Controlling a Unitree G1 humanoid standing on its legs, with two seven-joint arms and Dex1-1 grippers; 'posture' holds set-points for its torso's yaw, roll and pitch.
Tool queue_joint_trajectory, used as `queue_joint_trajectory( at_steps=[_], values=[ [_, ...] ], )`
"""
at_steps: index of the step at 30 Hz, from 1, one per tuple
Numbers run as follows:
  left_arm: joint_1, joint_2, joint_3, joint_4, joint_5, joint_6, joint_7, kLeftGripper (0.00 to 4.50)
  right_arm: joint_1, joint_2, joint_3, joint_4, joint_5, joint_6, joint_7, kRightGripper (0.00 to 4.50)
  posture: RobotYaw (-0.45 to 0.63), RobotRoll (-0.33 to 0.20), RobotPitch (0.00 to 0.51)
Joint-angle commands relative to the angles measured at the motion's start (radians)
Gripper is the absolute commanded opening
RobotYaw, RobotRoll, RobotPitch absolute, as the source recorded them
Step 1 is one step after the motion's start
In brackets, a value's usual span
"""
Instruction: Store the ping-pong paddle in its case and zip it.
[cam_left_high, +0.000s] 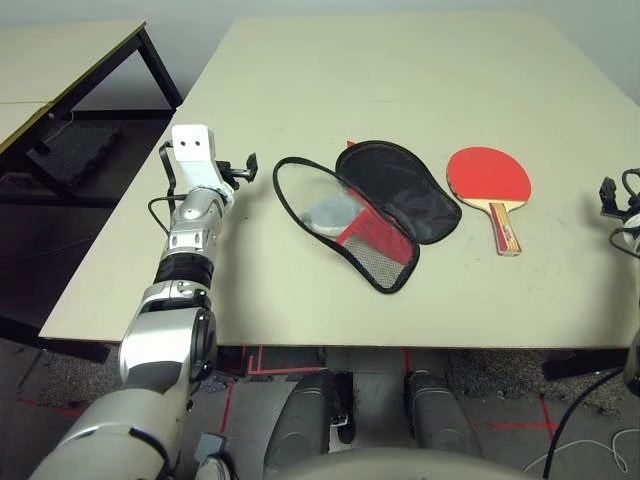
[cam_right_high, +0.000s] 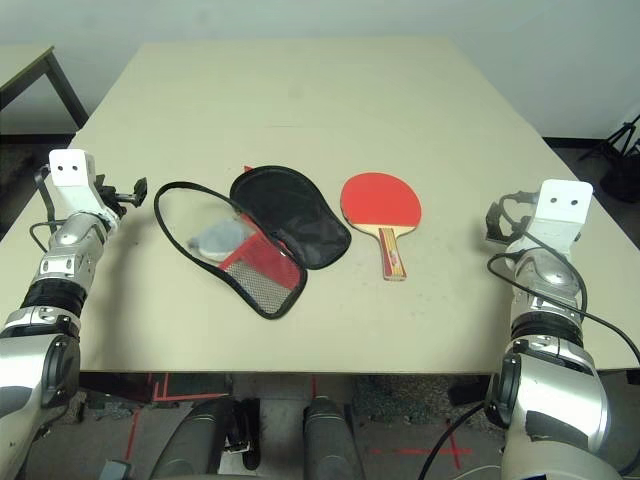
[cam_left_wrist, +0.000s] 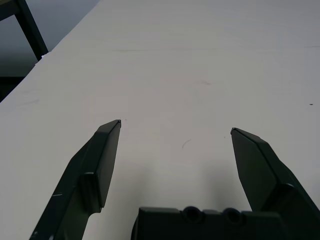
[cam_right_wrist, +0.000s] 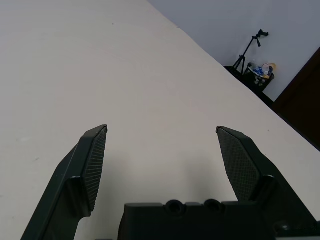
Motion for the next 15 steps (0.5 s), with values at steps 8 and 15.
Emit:
queue_joint_trajectory(
  at_steps=[8, 15],
  values=[
    [-0.025, 0.019, -0.008, 0.005, 0.011, 0.016, -0.029, 4.5, -0.041, -0.01, -0.003, -0.004, 0.001, 0.05, -0.015, 4.49, -0.04, 0.0, 0.143],
    [-0.197, 0.105, -0.077, 0.025, 0.009, 0.145, -0.336, 4.5, -0.031, -0.051, 0.008, -0.312, 0.056, 0.525, 0.044, 4.49, -0.05, 0.0, 0.136]
  ],
)
